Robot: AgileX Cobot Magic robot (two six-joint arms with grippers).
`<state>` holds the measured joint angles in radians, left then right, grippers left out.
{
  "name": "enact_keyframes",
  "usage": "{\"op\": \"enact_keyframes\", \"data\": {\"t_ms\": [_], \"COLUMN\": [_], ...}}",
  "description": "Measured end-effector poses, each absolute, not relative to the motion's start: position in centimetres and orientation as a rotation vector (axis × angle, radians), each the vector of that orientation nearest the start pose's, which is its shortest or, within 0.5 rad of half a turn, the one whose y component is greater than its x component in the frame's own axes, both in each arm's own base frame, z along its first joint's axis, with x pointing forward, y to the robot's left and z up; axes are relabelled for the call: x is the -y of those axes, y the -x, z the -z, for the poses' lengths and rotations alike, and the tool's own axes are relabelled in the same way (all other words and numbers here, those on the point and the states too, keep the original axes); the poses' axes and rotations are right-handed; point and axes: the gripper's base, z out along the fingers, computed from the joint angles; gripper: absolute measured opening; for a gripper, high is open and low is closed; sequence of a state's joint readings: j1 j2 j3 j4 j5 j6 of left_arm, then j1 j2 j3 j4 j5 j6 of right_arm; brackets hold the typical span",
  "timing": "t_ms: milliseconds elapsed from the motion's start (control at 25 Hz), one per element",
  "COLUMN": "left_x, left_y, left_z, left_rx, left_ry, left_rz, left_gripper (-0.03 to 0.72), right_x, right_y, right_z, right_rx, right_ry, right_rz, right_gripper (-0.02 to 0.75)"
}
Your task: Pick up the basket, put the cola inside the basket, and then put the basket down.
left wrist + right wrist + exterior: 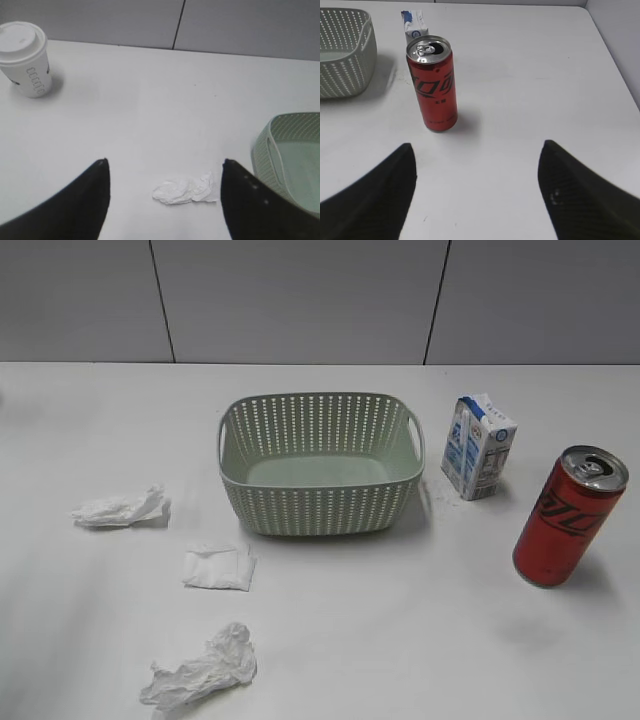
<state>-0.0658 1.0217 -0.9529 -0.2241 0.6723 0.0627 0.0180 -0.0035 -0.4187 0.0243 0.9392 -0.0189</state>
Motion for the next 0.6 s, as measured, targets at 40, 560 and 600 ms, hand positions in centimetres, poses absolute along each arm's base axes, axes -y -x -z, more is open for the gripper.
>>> {"op": "enact_keyframes", "data": {"t_ms": [40,560,600], "left_x": [2.8,7.1,8.0], "left_y": [-21.7,-29.7,-30.1], "left_z": [-35.6,-34.2,-33.9], "left_rx": [-2.244,-2.498,-2.522], "left_ry": [-0.022,-0.173,-0.193], "left_rz": [0.261,0.418,0.431], "left_gripper": [0.522,0.522,0.522], "right_x": [-0.2,-0.2,-0.2], "right_y": [-0.8,-0.8,-0.8], "right_z": [-26.4,-26.4,-26.4], "right_rx": [-2.0,-2.0,-2.0], "right_ry": [0.035,0.035,0.035], "right_rz": [-0.028,-0.028,-0.028], "right_gripper": [0.571,0.571,0.571]}}
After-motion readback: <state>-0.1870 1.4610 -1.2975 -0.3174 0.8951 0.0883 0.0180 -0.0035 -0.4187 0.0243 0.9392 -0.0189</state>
